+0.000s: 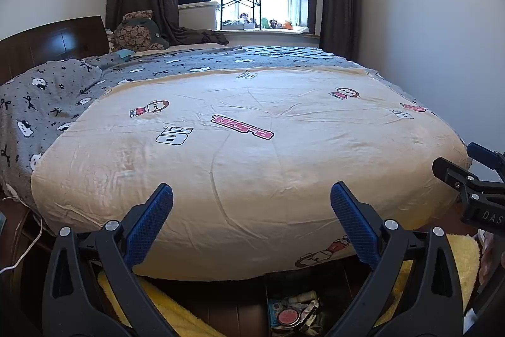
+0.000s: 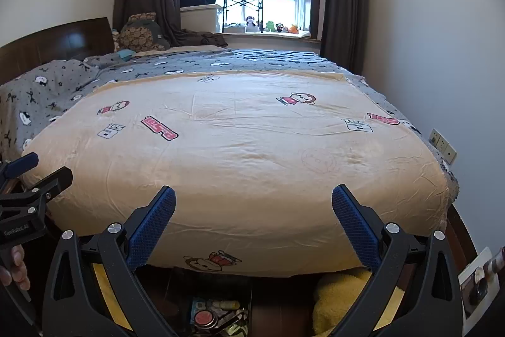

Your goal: Collect trash

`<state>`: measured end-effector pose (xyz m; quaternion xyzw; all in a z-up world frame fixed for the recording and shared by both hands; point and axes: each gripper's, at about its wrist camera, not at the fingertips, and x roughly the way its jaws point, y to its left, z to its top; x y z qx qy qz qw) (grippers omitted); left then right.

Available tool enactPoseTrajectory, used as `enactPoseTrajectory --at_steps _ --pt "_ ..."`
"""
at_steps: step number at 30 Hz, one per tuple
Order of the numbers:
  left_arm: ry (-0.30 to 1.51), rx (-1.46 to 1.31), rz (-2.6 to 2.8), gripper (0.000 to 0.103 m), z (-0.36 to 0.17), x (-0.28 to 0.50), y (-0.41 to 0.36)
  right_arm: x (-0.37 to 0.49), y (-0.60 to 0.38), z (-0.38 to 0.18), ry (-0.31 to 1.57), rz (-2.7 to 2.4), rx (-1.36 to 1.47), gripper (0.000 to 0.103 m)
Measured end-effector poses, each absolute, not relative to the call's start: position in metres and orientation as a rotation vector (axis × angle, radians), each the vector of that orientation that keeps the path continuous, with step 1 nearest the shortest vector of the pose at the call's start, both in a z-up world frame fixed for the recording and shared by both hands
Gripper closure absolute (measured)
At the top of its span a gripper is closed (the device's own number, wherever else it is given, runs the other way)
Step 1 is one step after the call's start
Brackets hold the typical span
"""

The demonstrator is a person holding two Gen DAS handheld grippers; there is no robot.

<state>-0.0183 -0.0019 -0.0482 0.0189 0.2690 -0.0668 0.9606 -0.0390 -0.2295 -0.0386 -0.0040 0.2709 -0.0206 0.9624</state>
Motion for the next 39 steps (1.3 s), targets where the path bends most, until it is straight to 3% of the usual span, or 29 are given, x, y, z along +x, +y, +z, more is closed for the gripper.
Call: enactPoseTrajectory --at_steps 39 --pt "0.541 0.039 -0.135 0.008 -0.0473 -0.0205 -0.005 -0.0397 -0.2274 -0.041 0.555 -0.039 0.006 0.004"
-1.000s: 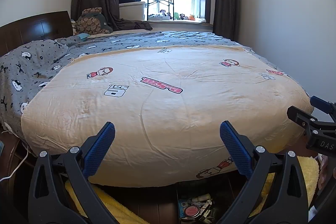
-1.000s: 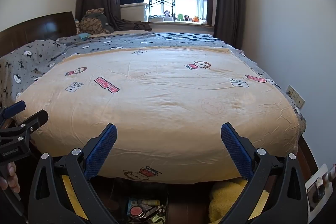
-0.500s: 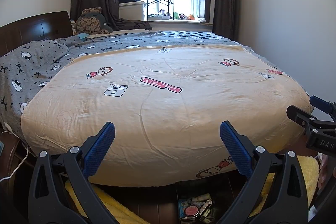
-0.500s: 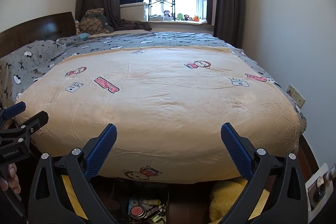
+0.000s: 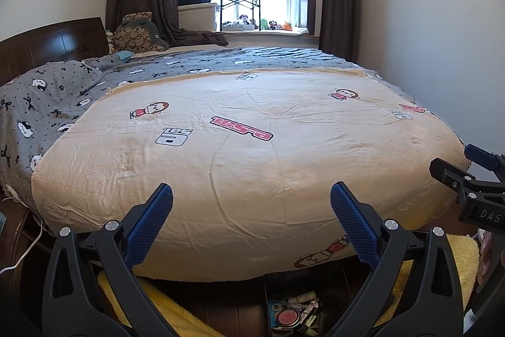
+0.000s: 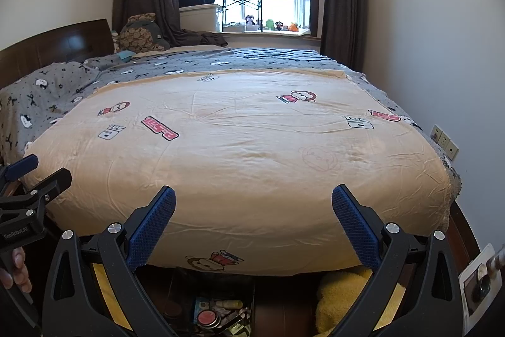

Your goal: Collect trash

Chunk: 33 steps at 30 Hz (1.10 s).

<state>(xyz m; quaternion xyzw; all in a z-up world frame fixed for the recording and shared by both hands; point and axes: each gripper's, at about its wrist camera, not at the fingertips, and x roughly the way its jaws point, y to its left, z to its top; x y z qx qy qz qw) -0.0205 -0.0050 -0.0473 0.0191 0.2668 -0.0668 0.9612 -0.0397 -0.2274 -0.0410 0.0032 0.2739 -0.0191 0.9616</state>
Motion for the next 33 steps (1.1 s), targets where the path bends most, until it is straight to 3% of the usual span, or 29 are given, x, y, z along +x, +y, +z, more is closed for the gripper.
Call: enactPoseTrajectory --at_steps 33 --pt "0.542 0.05 -0.129 0.008 -0.0448 -0.0193 -0.0045 -0.0398 -0.2269 -0.0409 0.559 -0.04 0.009 0.004"
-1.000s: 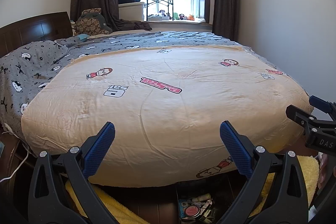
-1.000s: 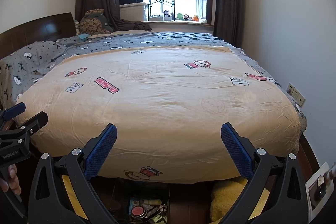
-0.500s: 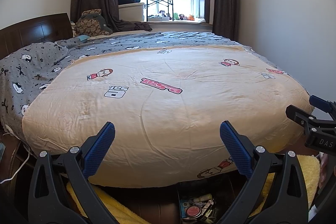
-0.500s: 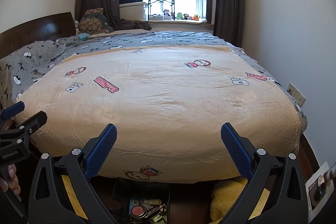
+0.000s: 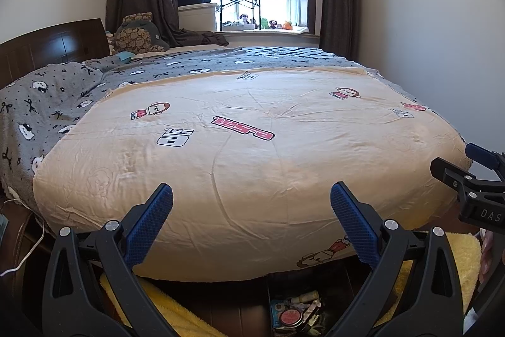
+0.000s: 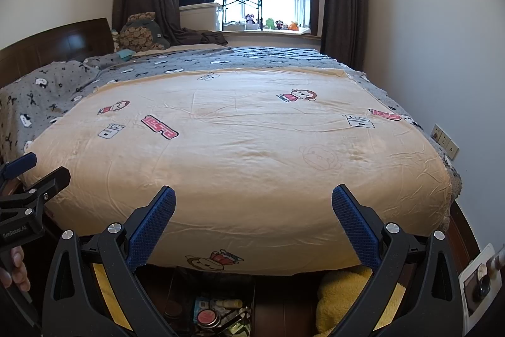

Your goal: Collect trash

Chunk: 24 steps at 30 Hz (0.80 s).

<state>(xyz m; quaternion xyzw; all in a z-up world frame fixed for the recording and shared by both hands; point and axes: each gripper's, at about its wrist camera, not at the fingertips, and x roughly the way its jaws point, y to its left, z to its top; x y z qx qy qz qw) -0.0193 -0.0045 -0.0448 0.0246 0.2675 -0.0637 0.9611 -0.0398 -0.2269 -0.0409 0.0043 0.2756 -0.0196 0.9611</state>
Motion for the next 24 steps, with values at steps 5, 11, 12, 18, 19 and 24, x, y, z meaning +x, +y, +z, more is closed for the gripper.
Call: enactPoseTrajectory --at_steps 5,11,12,18,19,24 --pt "0.53 0.061 -0.096 0.008 -0.045 -0.0198 -0.0049 -0.0385 -0.2277 -0.0423 0.565 -0.04 0.007 0.004" --pt "0.534 0.036 -0.106 0.008 -0.0457 -0.0193 -0.0031 -0.0381 -0.2291 -0.0437 0.566 -0.041 0.008 0.004" --pt "0.533 0.038 -0.106 0.008 -0.0461 -0.0193 -0.0031 -0.038 -0.2292 -0.0438 0.567 -0.042 0.008 0.004" --pt "0.542 0.043 -0.115 0.008 -0.0479 -0.0188 -0.0041 -0.0365 -0.2289 -0.0445 0.571 -0.04 0.008 0.004" --pt "0.545 0.039 -0.115 0.008 -0.0481 -0.0182 -0.0036 -0.0365 -0.2289 -0.0444 0.571 -0.041 0.008 0.004" --pt "0.557 0.029 -0.112 0.008 -0.0499 -0.0152 -0.0014 -0.0349 -0.2312 -0.0451 0.572 -0.049 0.009 0.004"
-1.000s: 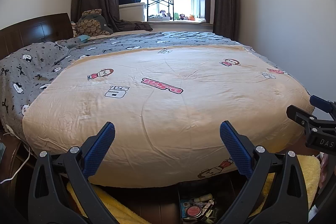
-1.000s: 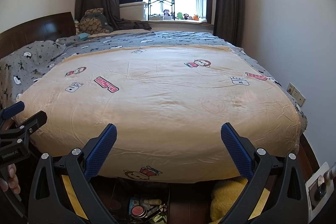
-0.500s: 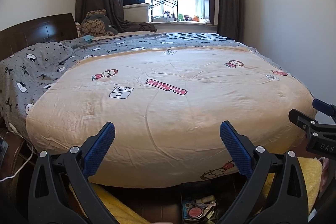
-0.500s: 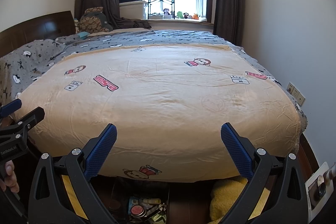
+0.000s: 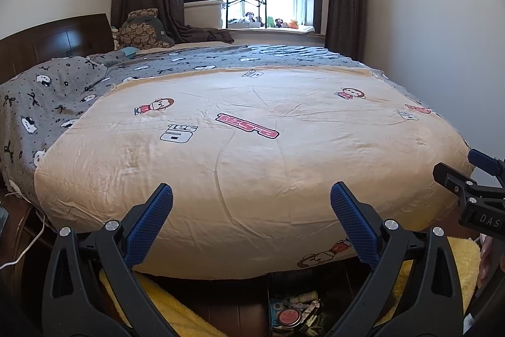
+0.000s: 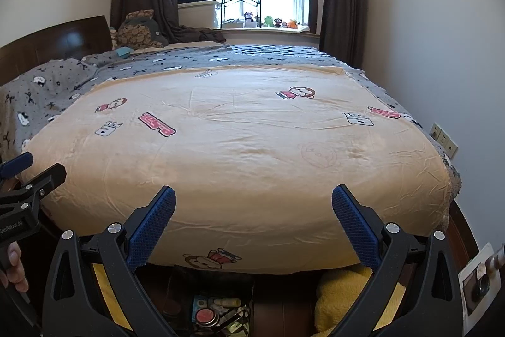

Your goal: Collect trash

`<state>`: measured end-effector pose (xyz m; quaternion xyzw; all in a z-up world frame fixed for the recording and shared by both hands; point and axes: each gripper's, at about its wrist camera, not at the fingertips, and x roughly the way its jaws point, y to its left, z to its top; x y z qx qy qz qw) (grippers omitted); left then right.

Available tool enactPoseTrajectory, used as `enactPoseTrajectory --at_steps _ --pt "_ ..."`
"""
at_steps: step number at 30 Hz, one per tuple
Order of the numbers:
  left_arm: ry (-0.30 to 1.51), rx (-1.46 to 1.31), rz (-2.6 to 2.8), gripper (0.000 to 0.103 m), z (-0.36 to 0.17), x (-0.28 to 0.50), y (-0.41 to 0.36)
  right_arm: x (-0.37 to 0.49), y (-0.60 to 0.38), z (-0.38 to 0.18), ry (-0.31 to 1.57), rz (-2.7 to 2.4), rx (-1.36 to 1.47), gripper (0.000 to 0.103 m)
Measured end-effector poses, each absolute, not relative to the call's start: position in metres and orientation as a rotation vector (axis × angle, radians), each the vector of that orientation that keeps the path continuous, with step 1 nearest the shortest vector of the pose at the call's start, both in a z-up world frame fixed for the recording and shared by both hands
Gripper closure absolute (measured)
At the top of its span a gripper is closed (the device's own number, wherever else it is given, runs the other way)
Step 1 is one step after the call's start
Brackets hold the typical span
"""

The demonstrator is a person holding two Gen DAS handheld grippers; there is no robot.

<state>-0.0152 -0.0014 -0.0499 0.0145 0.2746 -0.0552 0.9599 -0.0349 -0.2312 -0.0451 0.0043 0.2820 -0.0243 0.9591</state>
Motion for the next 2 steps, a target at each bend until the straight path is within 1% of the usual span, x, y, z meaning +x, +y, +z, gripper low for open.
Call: enactPoseTrajectory --at_steps 2 --pt "0.561 0.023 -0.113 0.008 -0.051 -0.014 -0.0011 -0.0335 -0.232 -0.0462 0.575 -0.055 0.008 0.004"
